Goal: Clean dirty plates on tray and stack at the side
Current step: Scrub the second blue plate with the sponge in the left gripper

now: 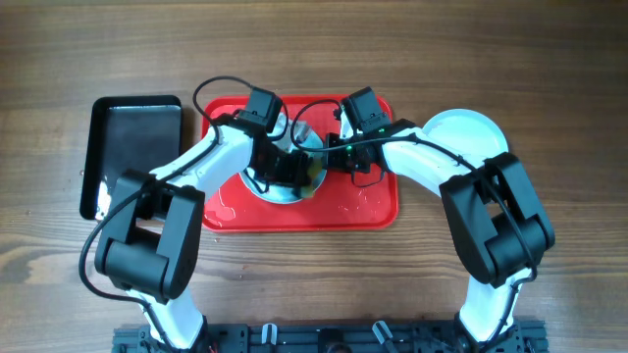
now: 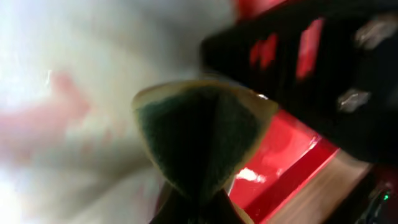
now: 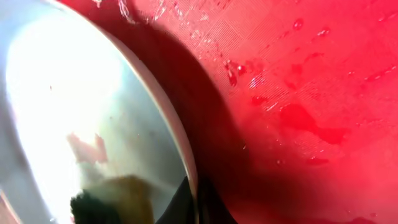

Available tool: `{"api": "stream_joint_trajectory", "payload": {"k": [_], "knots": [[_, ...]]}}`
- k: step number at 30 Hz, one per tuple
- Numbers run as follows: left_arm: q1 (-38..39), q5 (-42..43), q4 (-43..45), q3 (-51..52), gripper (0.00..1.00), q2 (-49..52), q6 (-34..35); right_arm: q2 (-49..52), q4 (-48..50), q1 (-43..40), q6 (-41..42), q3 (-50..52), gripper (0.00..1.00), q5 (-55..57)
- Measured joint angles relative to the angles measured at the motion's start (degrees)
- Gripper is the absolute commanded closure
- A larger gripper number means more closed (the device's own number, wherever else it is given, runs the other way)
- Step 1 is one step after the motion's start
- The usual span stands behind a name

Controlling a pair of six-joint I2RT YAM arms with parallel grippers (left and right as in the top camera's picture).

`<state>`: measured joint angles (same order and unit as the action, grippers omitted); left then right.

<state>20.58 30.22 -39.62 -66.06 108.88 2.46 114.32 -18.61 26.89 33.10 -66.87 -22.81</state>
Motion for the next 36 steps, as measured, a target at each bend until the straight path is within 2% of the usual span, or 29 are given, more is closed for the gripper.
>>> {"api": "stream_joint_trajectory", "payload": {"k": [4, 7, 10, 15, 19, 23, 25, 31, 36], "knots": [[-1.0, -7.7, -6.8, -0.1, 0.96, 0.0, 1.6, 0.0, -0.2, 0.2, 0.0, 0.0, 0.96, -0.8], [-2.1, -14.8, -7.1, -0.2, 0.96, -0.2, 6.0, 0.0, -0.1, 0.4, 0.0, 0.0, 0.96, -1.2], [-3.0, -22.4, -2.9, -0.4, 0.96, -0.9, 10.5, 0.0, 0.3, 0.4, 0.5, 0.0, 0.96, -1.1], [-3.6, -29.6, 4.6, -0.4, 0.96, -0.9, 16.1, 0.0, 0.5, 0.2, 1.6, 0.0, 0.96, -0.7], [-4.1, -33.1, 7.7, -0.4, 0.96, -0.8, 20.5, 0.0, 0.4, 0.1, 1.6, 0.0, 0.96, -0.8], [-4.2, -34.3, 8.7, -0.3, 0.96, -0.7, 21.9, 0.0, 0.1, 0.4, 1.4, 0.0, 0.96, -0.7], [-4.2, -34.2, 8.2, -0.3, 0.96, -0.7, 21.3, 0.0, -0.2, 1.7, 1.3, 0.0, 0.96, -0.6], [-3.5, -33.5, 1.9, -0.4, 0.96, -0.8, 12.4, 0.0, -0.8, 3.7, 0.4, 0.0, 0.96, -0.3], [-1.8, -24.1, 3.2, -0.4, 0.96, -0.8, 1.9, -0.1, -0.9, 3.7, -1.1, 0.0, 0.96, -0.7]]}}
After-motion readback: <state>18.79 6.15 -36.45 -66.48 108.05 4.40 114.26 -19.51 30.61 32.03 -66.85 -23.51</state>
